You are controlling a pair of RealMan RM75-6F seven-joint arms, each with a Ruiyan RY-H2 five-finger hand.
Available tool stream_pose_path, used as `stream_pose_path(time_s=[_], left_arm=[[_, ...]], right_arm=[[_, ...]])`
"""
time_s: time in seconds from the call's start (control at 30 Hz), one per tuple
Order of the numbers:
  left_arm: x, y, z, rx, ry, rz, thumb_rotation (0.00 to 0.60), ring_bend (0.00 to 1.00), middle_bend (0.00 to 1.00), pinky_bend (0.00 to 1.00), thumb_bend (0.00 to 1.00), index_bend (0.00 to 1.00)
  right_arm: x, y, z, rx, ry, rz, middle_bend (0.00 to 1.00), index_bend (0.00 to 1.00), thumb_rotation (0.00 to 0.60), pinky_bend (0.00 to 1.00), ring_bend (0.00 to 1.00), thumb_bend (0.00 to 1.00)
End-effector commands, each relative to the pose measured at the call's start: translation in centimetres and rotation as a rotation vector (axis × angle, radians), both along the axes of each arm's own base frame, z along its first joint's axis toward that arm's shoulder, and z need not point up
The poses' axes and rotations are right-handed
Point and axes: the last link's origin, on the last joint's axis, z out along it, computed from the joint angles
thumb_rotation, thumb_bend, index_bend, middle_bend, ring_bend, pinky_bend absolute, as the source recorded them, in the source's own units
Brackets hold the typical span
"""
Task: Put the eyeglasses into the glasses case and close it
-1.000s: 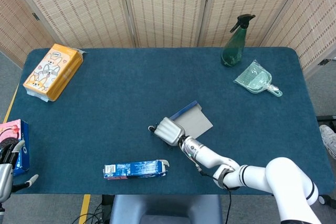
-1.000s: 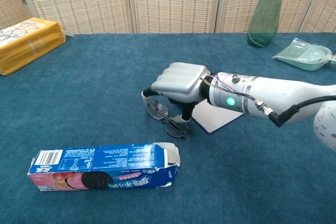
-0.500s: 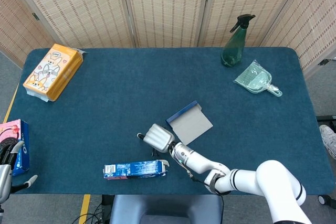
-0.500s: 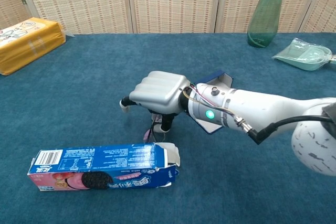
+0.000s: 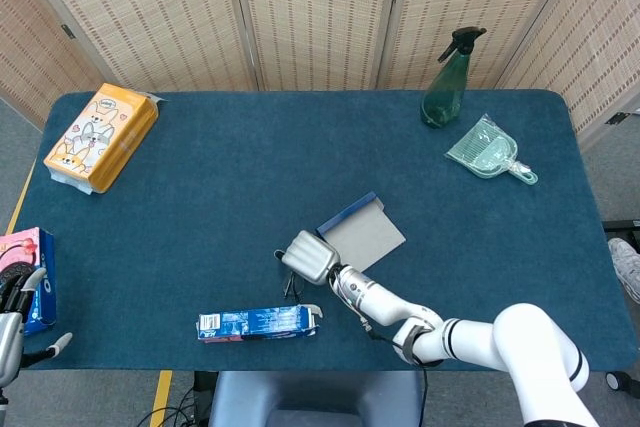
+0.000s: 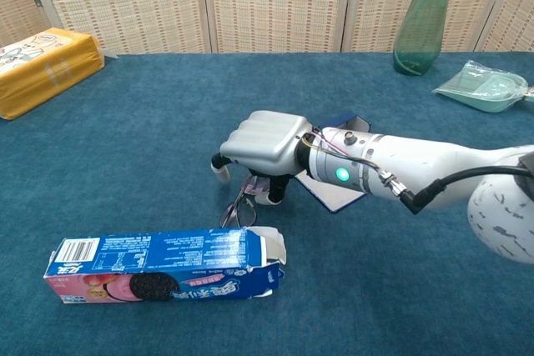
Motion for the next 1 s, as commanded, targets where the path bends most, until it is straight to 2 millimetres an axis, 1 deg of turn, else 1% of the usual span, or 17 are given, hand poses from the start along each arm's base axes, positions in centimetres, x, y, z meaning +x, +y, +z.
stream_pose_path(time_s=[0.03, 0.23, 0.4, 0.83, 1.0], left_arm=[[-0.05, -0.04, 0.07, 0.002, 0.001, 0.004, 0.6, 0.11, 0.14, 0.28, 0.16, 0.09], [-0.15, -0.19, 0.03, 0.0, 0.0, 0.01, 0.6, 0.11, 0.14, 0.28, 0.16, 0.09], [-0.15, -0.21, 0.0, 0.001, -0.001, 0.009, 0.6, 0.11, 0.14, 0.28, 0.16, 0.09], [-0.21, -0.36, 0.04, 0.003, -0.002, 0.011, 0.6, 0.11, 0.14, 0.28, 0.16, 0.09], [-0.27, -0.38, 0.1, 0.006, -0.002, 0.011, 0.6, 0.11, 0.14, 0.28, 0.16, 0.09]], right_arm=[[0.07, 0.12, -0.26, 0.007, -0.002, 0.0, 0.98, 0.33, 0.6, 1.0, 1.0, 0.35], [-0.02, 0.2, -0.58, 0.011, 0.0, 0.004, 0.98, 0.39, 0.6, 1.0, 1.0, 0.37], [-0.12, 0.15, -0.53, 0.006, -0.007, 0.006, 0.98, 0.46, 0.6, 1.0, 1.0, 0.39], [-0.07, 0.38, -0.26, 0.004, -0.032, 0.017, 0.99, 0.55, 0.6, 1.0, 1.0, 0.47], [0.07, 0.33, 0.29, -0.003, -0.058, 0.013, 0.99, 0.57, 0.6, 1.0, 1.0, 0.48]])
